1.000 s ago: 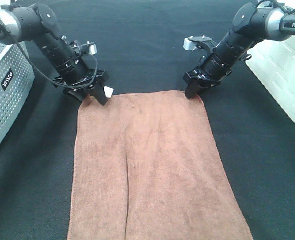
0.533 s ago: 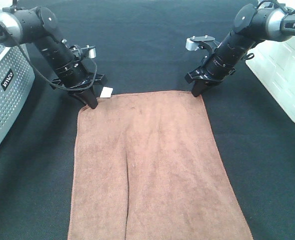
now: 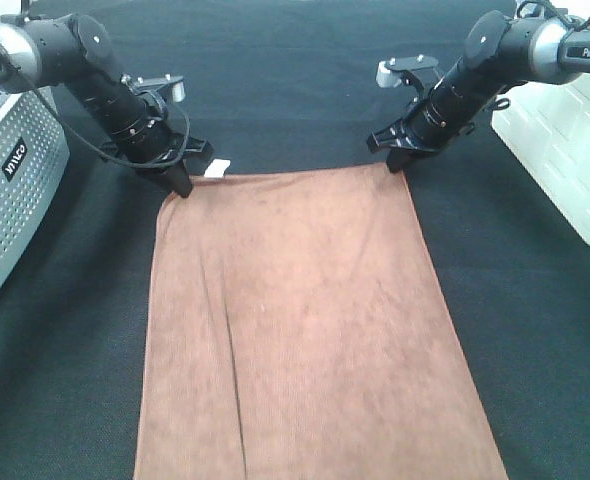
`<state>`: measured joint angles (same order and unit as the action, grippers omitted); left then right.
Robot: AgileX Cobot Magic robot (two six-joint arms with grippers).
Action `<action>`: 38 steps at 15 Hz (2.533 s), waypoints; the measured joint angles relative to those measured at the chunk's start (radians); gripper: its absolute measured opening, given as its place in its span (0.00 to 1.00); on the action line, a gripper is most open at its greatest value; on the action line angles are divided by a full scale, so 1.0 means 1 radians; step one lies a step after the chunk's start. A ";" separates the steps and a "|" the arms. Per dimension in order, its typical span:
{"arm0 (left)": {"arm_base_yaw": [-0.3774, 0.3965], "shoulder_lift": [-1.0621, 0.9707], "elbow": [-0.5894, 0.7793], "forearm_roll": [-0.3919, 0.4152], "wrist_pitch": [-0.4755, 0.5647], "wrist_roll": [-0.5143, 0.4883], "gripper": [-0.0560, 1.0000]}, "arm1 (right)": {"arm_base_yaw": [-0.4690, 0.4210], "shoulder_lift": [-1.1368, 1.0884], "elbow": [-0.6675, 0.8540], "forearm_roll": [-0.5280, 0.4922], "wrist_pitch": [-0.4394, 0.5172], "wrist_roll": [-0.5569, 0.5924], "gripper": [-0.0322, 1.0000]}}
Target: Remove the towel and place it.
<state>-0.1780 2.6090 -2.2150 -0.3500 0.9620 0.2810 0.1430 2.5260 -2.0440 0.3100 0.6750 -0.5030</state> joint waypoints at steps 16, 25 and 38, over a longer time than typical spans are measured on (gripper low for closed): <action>-0.011 0.097 -0.157 -0.015 -0.671 0.020 0.06 | 0.014 0.035 0.002 0.000 -0.683 -0.059 0.03; -0.023 0.165 -0.157 -0.036 -0.825 0.021 0.05 | 0.024 0.109 0.002 -0.024 -0.885 -0.063 0.03; 0.000 0.204 -0.157 -0.022 -0.860 0.020 0.47 | 0.004 0.127 -0.001 -0.018 -0.839 -0.063 0.18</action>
<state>-0.1780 2.8130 -2.3720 -0.3720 0.1020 0.3010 0.1470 2.6530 -2.0450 0.2920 -0.1640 -0.5660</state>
